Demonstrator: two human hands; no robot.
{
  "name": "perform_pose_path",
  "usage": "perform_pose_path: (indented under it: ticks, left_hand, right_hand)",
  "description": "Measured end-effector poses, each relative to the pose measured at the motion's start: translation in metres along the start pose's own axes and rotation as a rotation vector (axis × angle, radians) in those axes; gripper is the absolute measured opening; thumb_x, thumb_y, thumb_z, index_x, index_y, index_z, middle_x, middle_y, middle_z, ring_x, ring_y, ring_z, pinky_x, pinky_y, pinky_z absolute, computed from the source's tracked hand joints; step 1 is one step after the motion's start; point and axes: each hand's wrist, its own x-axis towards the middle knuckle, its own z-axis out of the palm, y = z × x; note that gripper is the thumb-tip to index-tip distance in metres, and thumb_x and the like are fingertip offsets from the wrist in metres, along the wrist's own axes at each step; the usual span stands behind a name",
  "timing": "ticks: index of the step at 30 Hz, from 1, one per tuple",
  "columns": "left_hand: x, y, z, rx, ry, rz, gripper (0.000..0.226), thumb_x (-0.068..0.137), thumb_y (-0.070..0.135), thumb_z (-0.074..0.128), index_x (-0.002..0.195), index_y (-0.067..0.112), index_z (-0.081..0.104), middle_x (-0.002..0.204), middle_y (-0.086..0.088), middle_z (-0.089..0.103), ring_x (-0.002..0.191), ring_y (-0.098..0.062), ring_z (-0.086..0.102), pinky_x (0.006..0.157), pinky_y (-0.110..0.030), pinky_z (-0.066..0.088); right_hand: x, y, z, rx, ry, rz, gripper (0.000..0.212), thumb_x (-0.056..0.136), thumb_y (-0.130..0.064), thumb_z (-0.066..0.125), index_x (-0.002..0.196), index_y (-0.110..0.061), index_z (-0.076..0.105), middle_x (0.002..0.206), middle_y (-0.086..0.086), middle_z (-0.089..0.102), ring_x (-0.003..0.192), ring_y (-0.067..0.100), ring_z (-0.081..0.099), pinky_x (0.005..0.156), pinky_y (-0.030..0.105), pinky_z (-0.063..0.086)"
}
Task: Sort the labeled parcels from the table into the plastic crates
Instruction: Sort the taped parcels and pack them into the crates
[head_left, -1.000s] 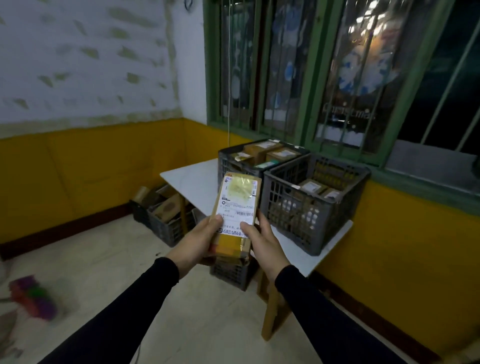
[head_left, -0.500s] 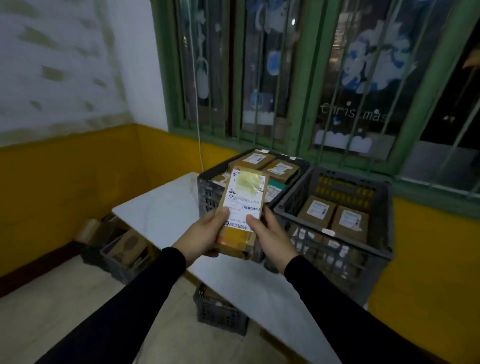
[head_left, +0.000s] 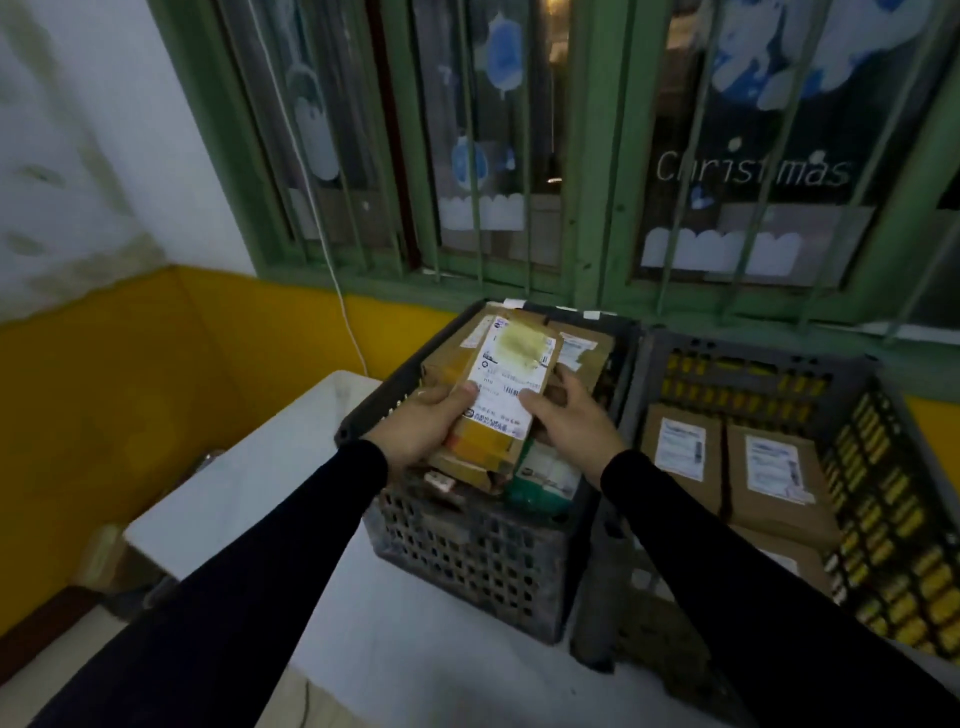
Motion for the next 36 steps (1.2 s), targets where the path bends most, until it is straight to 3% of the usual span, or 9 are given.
perform_pose_path:
  ticks: [4,8,10,15,19,23,30,33,36]
  left_hand:
    - [0.058,-0.009,0.002,0.042,-0.039,-0.080,0.073,0.081,0.081,0.042,0.132,0.031,0.054,0.082,0.007,0.060,0.076,-0.014,0.058,0.066,-0.031,0.047]
    - [0.099,-0.017,-0.002,0.064,-0.109,-0.070,0.059,0.093,0.063,0.043,0.127,0.018,0.058,0.073,0.005,0.057,0.067,-0.011,0.057,0.059,-0.029,0.041]
    - [0.111,-0.024,-0.004,0.094,-0.233,-0.064,0.046,0.095,0.063,0.039,0.126,0.030,0.047,0.090,0.003,0.065,0.081,-0.016,0.063,0.071,-0.032,0.050]
    - [0.135,-0.050,-0.001,0.062,-0.428,-0.102,0.092,0.068,0.092,0.036,0.140,0.035,0.040,0.131,0.002,0.061,0.112,-0.028,0.062,0.102,-0.051,0.047]
    - [0.147,-0.049,0.001,-0.050,-0.472,-0.232,0.031,0.103,0.041,0.040,0.120,0.019,0.055,0.135,-0.009,0.057,0.117,-0.030,0.057,0.105,-0.048,0.044]
    - [0.148,-0.044,0.017,0.131,-0.314,-0.175,0.040,0.100,0.016,0.044,0.139,0.006,0.042,0.088,-0.005,0.056,0.070,-0.017,0.059,0.060,-0.029,0.055]
    - [0.137,-0.044,0.031,0.543,-0.379,-0.041,0.072,0.102,0.030,0.043,0.155,0.010,-0.002,0.075,-0.002,0.050,0.055,-0.013,0.042,0.042,-0.022,0.030]
    - [0.139,-0.045,0.038,0.641,-0.356,-0.059,0.074,0.102,0.033,0.042,0.155,0.007,-0.004,0.105,-0.013,0.061,0.063,-0.016,0.051,0.047,-0.027,0.038]
    - [0.145,-0.055,0.049,0.767,-0.433,-0.094,0.075,0.101,0.032,0.044,0.155,0.009,-0.003,0.148,-0.024,0.035,0.114,-0.034,0.056,0.085,-0.040,0.051]
  right_hand:
    - [0.039,0.001,-0.003,-0.151,0.041,0.039,0.074,0.100,-0.035,0.056,0.157,-0.030,0.009,0.159,-0.007,0.029,0.139,0.019,0.040,0.099,0.029,0.039]
    - [0.074,0.008,0.003,-0.227,0.105,0.093,0.071,0.101,-0.030,0.054,0.157,-0.024,0.010,0.156,-0.002,0.032,0.123,0.018,0.045,0.091,0.028,0.037]
    - [0.086,0.012,0.009,-0.275,0.117,0.121,0.070,0.100,-0.031,0.056,0.156,-0.024,0.015,0.150,-0.005,0.039,0.127,0.020,0.047,0.092,0.028,0.040]
    - [0.102,0.030,0.015,-0.321,0.198,0.191,0.045,0.094,-0.029,0.064,0.136,-0.024,0.049,0.121,-0.004,0.064,0.096,0.012,0.063,0.079,0.025,0.053]
    - [0.107,0.034,0.022,-0.425,0.200,0.248,0.028,0.093,-0.033,0.064,0.120,-0.027,0.058,0.113,-0.004,0.068,0.097,0.015,0.066,0.089,0.037,0.056]
    - [0.113,0.037,0.026,-0.523,0.159,0.360,0.016,0.091,-0.031,0.068,0.101,-0.019,0.070,0.097,0.001,0.073,0.086,0.018,0.069,0.084,0.038,0.059]
    - [0.113,0.049,0.029,-0.587,0.190,0.406,0.014,0.083,-0.017,0.077,0.073,-0.012,0.069,0.067,0.002,0.068,0.061,0.011,0.066,0.060,0.027,0.058]
    - [0.113,0.050,0.027,-0.687,0.177,0.356,0.015,0.083,-0.028,0.077,0.080,-0.016,0.070,0.076,0.000,0.067,0.070,0.014,0.065,0.062,0.028,0.052]
    - [0.110,0.053,0.021,-0.740,0.229,0.278,0.034,0.091,-0.036,0.066,0.119,-0.017,0.062,0.110,0.003,0.064,0.099,0.020,0.061,0.079,0.029,0.048]
